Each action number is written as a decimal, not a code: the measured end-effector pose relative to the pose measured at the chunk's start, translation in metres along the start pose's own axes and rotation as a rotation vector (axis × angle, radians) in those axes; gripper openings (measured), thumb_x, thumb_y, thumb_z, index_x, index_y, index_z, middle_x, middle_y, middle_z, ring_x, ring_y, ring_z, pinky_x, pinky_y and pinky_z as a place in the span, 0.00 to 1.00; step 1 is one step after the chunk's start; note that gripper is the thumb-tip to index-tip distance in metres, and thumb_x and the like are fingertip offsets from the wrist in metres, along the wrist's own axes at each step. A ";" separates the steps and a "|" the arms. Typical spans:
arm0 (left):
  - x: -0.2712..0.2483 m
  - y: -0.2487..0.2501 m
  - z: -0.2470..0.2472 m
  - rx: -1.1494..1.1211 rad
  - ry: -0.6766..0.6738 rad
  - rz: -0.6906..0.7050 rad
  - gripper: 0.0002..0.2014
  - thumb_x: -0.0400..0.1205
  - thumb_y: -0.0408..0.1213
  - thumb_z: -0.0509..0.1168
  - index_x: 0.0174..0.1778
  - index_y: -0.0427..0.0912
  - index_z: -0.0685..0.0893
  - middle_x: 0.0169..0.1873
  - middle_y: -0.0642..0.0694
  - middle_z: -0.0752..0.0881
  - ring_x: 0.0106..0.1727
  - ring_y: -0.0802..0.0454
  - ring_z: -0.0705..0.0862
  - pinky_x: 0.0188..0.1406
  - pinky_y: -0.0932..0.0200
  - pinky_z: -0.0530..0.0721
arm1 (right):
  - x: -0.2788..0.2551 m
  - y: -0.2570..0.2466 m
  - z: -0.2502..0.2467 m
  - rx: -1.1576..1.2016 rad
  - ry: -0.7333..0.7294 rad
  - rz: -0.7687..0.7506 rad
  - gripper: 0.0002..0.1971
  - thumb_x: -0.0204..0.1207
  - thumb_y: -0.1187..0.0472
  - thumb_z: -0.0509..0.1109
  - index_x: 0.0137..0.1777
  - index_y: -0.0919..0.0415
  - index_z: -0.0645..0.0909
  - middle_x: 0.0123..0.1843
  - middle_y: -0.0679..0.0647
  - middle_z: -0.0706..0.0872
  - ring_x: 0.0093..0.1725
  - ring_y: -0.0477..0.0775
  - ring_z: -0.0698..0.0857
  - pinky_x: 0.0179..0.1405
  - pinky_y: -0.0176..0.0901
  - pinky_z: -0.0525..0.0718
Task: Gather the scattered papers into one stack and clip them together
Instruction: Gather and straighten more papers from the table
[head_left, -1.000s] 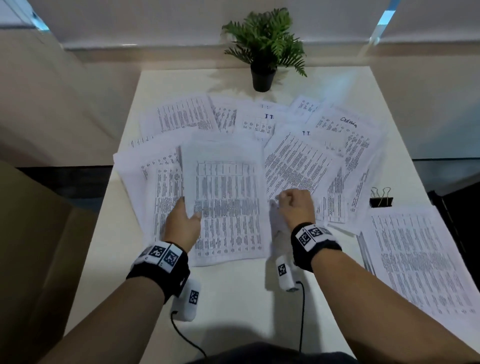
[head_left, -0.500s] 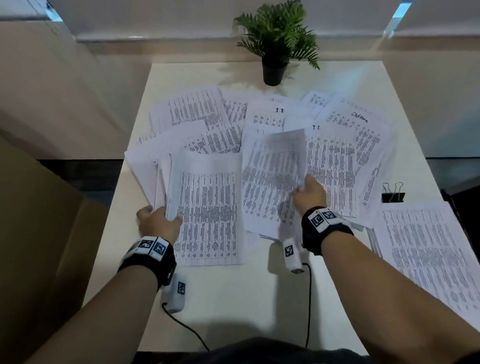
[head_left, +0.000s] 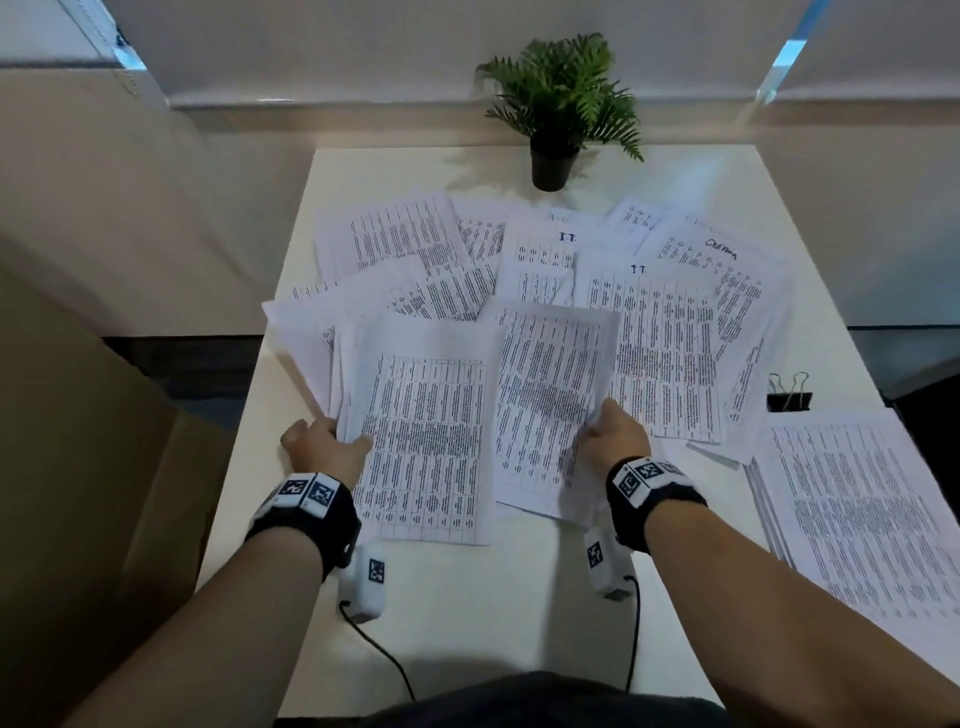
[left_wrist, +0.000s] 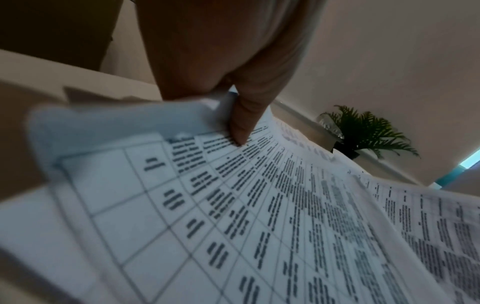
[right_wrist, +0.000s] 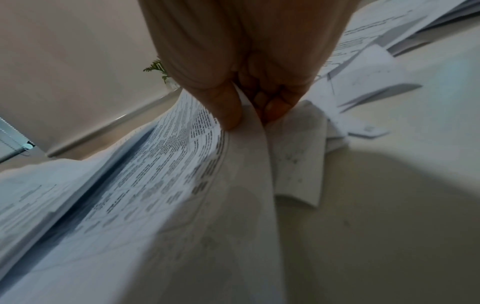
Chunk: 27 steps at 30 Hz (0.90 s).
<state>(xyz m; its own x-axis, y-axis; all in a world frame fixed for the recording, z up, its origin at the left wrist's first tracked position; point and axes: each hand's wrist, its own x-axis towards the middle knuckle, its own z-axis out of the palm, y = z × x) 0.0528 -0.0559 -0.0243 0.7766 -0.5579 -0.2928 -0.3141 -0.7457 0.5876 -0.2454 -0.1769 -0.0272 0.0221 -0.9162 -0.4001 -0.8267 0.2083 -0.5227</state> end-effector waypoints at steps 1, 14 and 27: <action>0.001 0.001 -0.002 -0.003 0.008 0.008 0.14 0.73 0.37 0.76 0.49 0.31 0.88 0.55 0.33 0.84 0.47 0.35 0.87 0.52 0.46 0.89 | -0.001 -0.002 -0.001 -0.020 0.005 0.000 0.09 0.80 0.64 0.63 0.39 0.59 0.68 0.36 0.53 0.78 0.33 0.50 0.77 0.26 0.38 0.71; -0.033 0.060 -0.103 -0.026 0.394 0.424 0.28 0.84 0.34 0.64 0.80 0.47 0.64 0.72 0.37 0.77 0.65 0.31 0.80 0.62 0.40 0.78 | -0.008 -0.013 -0.019 0.175 0.147 0.016 0.02 0.81 0.68 0.59 0.51 0.63 0.69 0.37 0.57 0.78 0.38 0.60 0.80 0.38 0.49 0.82; -0.051 0.055 -0.013 -0.634 -0.428 0.062 0.20 0.80 0.42 0.71 0.67 0.43 0.80 0.61 0.41 0.88 0.63 0.42 0.86 0.70 0.37 0.78 | -0.008 0.018 -0.035 0.296 -0.083 0.001 0.12 0.79 0.72 0.59 0.57 0.65 0.81 0.54 0.62 0.87 0.52 0.59 0.84 0.54 0.47 0.83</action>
<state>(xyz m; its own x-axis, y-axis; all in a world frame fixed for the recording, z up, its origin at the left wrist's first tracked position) 0.0032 -0.0640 0.0326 0.4482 -0.7805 -0.4359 0.1238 -0.4287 0.8949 -0.2801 -0.1774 -0.0071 0.0775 -0.8872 -0.4548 -0.6273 0.3112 -0.7139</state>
